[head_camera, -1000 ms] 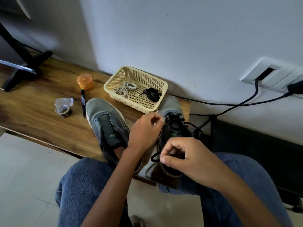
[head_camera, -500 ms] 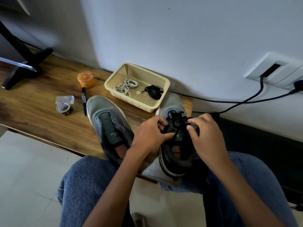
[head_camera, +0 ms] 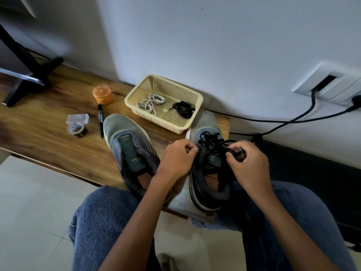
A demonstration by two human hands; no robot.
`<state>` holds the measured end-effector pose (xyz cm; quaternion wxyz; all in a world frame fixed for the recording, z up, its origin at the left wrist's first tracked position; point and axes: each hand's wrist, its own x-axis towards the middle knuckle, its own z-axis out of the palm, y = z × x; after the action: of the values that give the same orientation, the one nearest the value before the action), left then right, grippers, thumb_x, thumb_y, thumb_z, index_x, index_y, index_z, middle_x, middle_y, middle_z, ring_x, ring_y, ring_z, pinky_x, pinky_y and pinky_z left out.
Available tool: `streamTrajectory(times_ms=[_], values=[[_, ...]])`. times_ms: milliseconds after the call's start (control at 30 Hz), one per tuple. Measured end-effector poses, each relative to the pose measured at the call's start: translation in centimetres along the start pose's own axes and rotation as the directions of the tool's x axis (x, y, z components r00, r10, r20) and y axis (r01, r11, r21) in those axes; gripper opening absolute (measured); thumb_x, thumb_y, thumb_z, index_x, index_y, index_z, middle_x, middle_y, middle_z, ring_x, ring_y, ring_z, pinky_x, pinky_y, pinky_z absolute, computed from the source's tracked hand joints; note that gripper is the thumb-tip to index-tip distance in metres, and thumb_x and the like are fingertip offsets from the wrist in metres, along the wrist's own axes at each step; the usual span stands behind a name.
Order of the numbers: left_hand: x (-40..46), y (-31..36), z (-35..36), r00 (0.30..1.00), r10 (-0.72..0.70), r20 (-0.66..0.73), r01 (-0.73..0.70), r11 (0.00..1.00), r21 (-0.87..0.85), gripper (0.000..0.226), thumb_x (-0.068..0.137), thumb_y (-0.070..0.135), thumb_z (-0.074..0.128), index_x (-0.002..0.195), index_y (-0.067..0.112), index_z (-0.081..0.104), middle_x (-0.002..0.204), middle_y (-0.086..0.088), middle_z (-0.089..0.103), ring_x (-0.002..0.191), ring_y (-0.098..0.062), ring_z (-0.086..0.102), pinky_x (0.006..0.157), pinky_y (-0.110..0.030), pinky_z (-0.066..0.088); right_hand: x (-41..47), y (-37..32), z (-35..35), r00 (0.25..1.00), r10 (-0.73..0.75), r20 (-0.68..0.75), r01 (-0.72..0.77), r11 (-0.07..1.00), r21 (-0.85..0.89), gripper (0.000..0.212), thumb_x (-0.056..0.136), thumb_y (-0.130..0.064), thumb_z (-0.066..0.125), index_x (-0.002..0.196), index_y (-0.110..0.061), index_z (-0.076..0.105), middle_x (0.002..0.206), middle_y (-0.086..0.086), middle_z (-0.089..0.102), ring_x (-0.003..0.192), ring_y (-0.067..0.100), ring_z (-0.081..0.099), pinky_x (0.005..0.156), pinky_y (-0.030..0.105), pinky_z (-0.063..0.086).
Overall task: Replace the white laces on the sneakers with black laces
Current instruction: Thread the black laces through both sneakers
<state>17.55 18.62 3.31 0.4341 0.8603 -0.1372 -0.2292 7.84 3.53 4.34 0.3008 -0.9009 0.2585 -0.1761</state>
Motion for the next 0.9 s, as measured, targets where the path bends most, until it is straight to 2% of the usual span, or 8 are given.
streamTrajectory(times_ms=[133,267,400,500,633,767,900], values=[[0.0,0.3,0.1,1.0,-0.023,-0.003,0.023,0.999,0.028,0.017,0.096,0.025,0.053,0.09,0.017,0.067,0.082,0.006,0.063,0.08,-0.013,0.059,0.067,-0.024,0.039,0.1,-0.1,0.1,0.989,0.15,0.004,-0.147,0.969,0.2,0.007,0.081,-0.01,0.069,0.082,-0.017,0.067,0.075,-0.011,0.064,0.069,-0.003,0.059,0.062,0.01,0.045],[-0.1,0.4,0.3,1.0,-0.019,0.012,0.019,1.0,0.013,0.016,0.098,0.024,0.051,0.089,0.018,0.063,0.079,0.008,0.061,0.077,-0.013,0.057,0.066,-0.026,0.04,0.4,-0.1,0.0,0.967,0.239,0.087,-0.254,0.898,0.36,0.004,0.082,-0.014,0.072,0.08,-0.014,0.069,0.073,-0.008,0.064,0.063,-0.003,0.058,0.059,0.016,0.047],[0.0,0.3,0.4,1.0,0.003,0.021,-0.003,1.0,0.0,0.013,0.098,0.022,0.051,0.09,0.02,0.061,0.075,0.014,0.055,0.069,-0.004,0.052,0.058,-0.021,0.037,0.9,0.2,-0.4,0.942,0.28,0.187,-0.337,0.805,0.489,0.006,0.084,-0.011,0.07,0.078,-0.012,0.068,0.077,-0.003,0.065,0.068,-0.002,0.059,0.06,0.013,0.047],[0.0,0.3,0.4,1.0,0.008,0.026,-0.008,1.0,0.0,0.012,0.098,0.023,0.052,0.091,0.019,0.061,0.074,0.012,0.056,0.071,-0.007,0.053,0.064,-0.025,0.039,1.4,0.5,-0.3,0.944,0.257,0.204,-0.326,0.809,0.488,0.009,0.087,-0.009,0.066,0.08,-0.014,0.068,0.081,-0.003,0.067,0.072,0.001,0.061,0.064,0.014,0.049],[0.0,0.2,0.5,1.0,0.012,0.023,-0.012,1.0,0.009,0.014,0.097,0.025,0.052,0.094,0.018,0.064,0.077,0.01,0.06,0.077,-0.013,0.057,0.068,-0.027,0.043,1.6,0.8,-0.2,0.967,0.193,0.166,-0.247,0.872,0.424,0.015,0.089,-0.005,0.063,0.078,-0.016,0.066,0.082,-0.003,0.065,0.067,-0.008,0.057,0.061,0.006,0.045],[0.1,0.1,0.5,0.999,0.008,0.041,-0.009,1.0,0.029,0.013,0.098,0.024,0.051,0.092,0.02,0.062,0.079,0.014,0.058,0.08,-0.011,0.056,0.069,-0.025,0.039,1.5,0.8,-0.1,0.987,0.115,0.113,-0.144,0.942,0.302,0.01,0.09,-0.007,0.06,0.083,-0.014,0.064,0.082,-0.009,0.063,0.074,-0.009,0.056,0.065,0.002,0.04],[0.2,0.1,0.6,0.999,0.014,0.049,-0.015,0.999,0.036,0.014,0.098,0.023,0.05,0.089,0.023,0.06,0.085,0.012,0.06,0.083,-0.011,0.057,0.071,-0.024,0.038,1.3,0.7,0.1,0.994,0.079,0.071,-0.094,0.964,0.247,0.01,0.092,-0.008,0.058,0.087,-0.015,0.061,0.082,-0.015,0.059,0.077,-0.006,0.054,0.066,0.001,0.038]])
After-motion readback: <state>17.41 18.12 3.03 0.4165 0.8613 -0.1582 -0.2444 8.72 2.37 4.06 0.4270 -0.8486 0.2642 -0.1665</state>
